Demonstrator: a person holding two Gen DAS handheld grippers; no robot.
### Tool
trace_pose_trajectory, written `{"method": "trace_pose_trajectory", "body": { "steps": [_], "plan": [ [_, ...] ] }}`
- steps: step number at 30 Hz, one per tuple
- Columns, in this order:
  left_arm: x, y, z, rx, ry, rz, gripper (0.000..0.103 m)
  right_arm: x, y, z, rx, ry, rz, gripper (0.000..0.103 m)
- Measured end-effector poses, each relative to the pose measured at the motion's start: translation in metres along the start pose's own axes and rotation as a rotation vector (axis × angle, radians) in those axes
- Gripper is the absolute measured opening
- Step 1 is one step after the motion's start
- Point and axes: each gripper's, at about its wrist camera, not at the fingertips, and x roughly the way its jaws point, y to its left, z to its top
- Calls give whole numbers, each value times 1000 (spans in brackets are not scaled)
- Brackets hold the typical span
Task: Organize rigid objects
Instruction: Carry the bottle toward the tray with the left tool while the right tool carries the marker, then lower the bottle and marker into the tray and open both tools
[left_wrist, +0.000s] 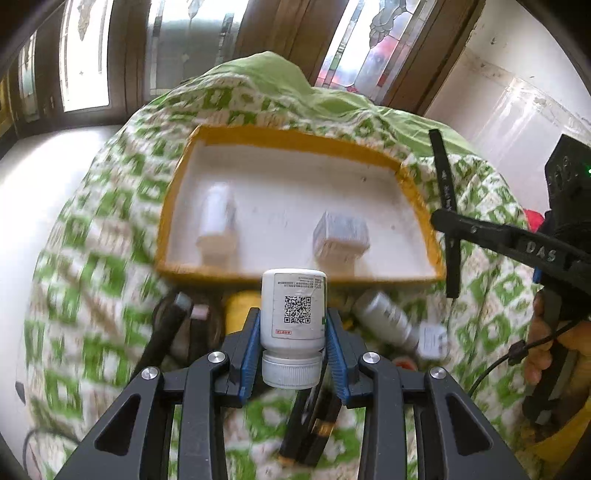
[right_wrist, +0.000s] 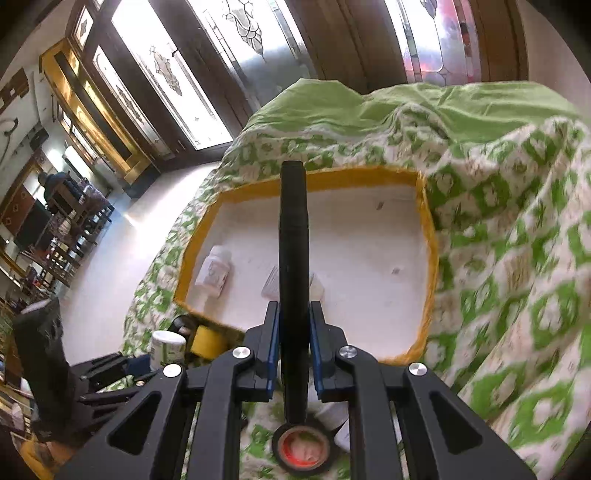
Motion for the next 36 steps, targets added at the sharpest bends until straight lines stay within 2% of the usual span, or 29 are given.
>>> {"method": "trace_pose_trajectory", "body": {
  "steps": [5,12,22,29,32,34,36],
  "plan": [
    [21,-5,32,-5,2,11,35,21,-24,23,27,26,-40,14],
    [58,0,57,-28,33,34,35,54,-49,29,90,90,-97,14],
    [91,8,57,-42,83,60,35,87,-46,19,43,207,-189,14],
    [93,7,54,-19,78,96,36,98,-47,19,38,217,-214,14],
    [92,8,54,-25,83,97,46,98,-48,19,41,208,-220,14],
    [88,9,53,-36,77,106,65,98,-49,19,44,208,-217,14],
    [81,11,52,-51,61,101,68,97,-50,19,49,203,-214,16]
  ]
}}
